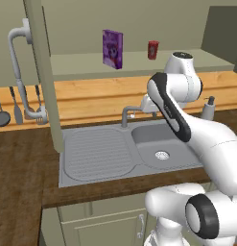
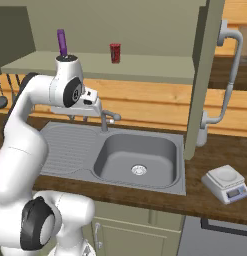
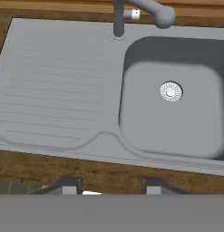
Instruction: Pick the cereal and place it on the digital scale for weighing, and close the cabinet.
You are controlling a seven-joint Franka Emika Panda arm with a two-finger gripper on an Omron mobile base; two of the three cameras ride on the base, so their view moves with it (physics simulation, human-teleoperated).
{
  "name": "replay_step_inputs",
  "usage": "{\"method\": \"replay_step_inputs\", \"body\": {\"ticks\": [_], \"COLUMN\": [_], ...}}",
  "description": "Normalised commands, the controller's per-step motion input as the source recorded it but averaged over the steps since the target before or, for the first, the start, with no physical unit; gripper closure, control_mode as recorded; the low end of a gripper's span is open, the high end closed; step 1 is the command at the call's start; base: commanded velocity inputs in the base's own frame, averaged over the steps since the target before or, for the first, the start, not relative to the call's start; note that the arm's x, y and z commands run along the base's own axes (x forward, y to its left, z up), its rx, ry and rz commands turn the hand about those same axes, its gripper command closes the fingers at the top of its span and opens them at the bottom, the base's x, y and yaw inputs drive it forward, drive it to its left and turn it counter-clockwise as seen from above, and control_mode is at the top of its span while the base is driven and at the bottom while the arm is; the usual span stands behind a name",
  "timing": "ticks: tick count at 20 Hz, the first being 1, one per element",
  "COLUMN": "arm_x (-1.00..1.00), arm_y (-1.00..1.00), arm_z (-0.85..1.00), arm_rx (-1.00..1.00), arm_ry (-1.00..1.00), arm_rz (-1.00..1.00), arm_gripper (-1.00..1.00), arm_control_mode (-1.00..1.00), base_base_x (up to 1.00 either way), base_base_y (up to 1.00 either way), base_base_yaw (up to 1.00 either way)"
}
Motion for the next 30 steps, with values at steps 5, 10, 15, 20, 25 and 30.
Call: {"method": "replay_step_inputs", "body": {"ticks": [5,10,15,20,25,30], "arm_x": [-0.62,-0.17,-0.13,-0.10,0.00,0.01], "arm_y": [0.04,0.20,0.20,0.21,0.04,0.00], "arm_z": [0.00,0.23,0.96,0.97,0.71,0.47], "arm_rx": [0.00,0.04,0.00,0.00,0.01,0.00], "arm_ry": [-0.04,-0.40,-0.42,-0.33,-0.36,-0.41], "arm_rz": [0.04,0.15,0.08,0.07,0.08,0.08], "arm_gripper": [-1.00,-1.00,-1.00,-1.00,-1.00,-1.00], "arm_control_mode": [-1.00,-1.00,-1.00,-1.00,-1.00,-1.00], "base_base_x": [0.00,0.00,0.00,0.00,0.00,0.00], "base_base_y": [0.00,0.00,0.00,0.00,0.00,0.00], "base_base_yaw": [0.00,0.00,0.00,0.00,0.00,0.00]}}
